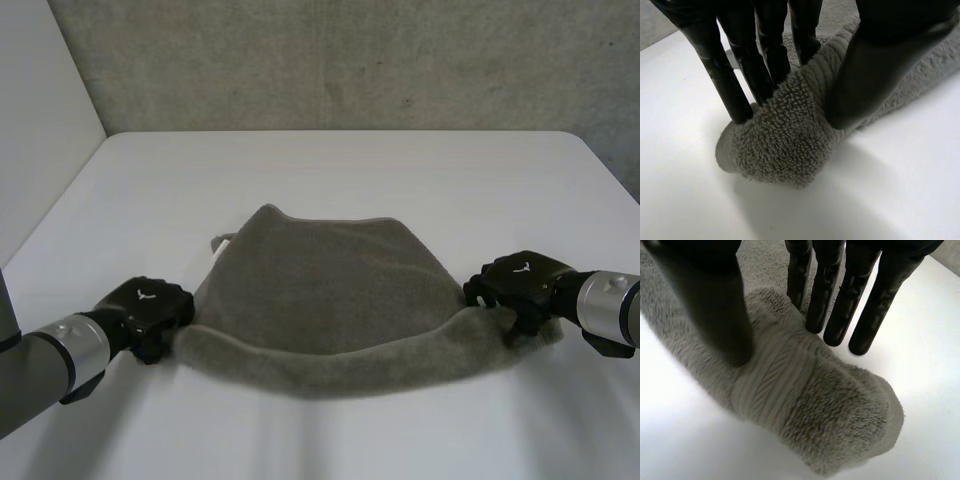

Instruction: Fold the towel.

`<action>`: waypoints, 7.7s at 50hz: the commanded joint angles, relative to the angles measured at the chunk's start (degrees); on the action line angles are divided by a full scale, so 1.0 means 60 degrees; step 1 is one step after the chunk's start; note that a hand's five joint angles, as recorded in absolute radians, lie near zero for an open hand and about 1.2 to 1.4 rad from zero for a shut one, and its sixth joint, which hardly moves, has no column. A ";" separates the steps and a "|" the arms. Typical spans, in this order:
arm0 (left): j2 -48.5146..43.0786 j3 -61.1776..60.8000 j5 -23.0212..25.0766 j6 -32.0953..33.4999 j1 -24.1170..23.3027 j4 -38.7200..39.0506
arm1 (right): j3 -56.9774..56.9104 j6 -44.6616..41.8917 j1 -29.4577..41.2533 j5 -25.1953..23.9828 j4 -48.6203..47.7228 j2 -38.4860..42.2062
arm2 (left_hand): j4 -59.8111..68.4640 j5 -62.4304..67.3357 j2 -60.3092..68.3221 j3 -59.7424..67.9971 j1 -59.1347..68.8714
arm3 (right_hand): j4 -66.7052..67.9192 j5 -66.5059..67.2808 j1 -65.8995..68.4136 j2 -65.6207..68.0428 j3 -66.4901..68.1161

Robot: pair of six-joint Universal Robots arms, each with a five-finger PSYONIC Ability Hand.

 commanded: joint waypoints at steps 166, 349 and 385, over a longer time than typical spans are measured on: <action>0.0786 -0.0108 0.2021 -0.1318 0.1220 0.2551 | -0.1635 0.4366 0.0235 0.0219 -0.0799 -0.0315 | -0.8580 -0.8517 -0.8564 -0.8545 -0.8517 | -0.5399 -0.5440 -0.5423 -0.5475 -0.5400; 0.1679 -0.0548 0.1215 -0.0806 0.2230 0.0749 | -0.2030 0.2153 -0.0483 -0.0162 0.0564 0.0783 | 0.2910 0.2973 0.2927 0.2946 0.2974 | -0.4642 -0.4683 -0.4666 -0.4718 -0.4643; 0.1621 -0.0255 0.1230 -0.0835 0.2260 0.0749 | -0.1957 0.1333 0.0148 0.0907 0.1853 0.0798 | 0.2910 0.2973 0.2927 0.2946 0.2974 | -0.2595 -0.2636 -0.2619 -0.2672 -0.2596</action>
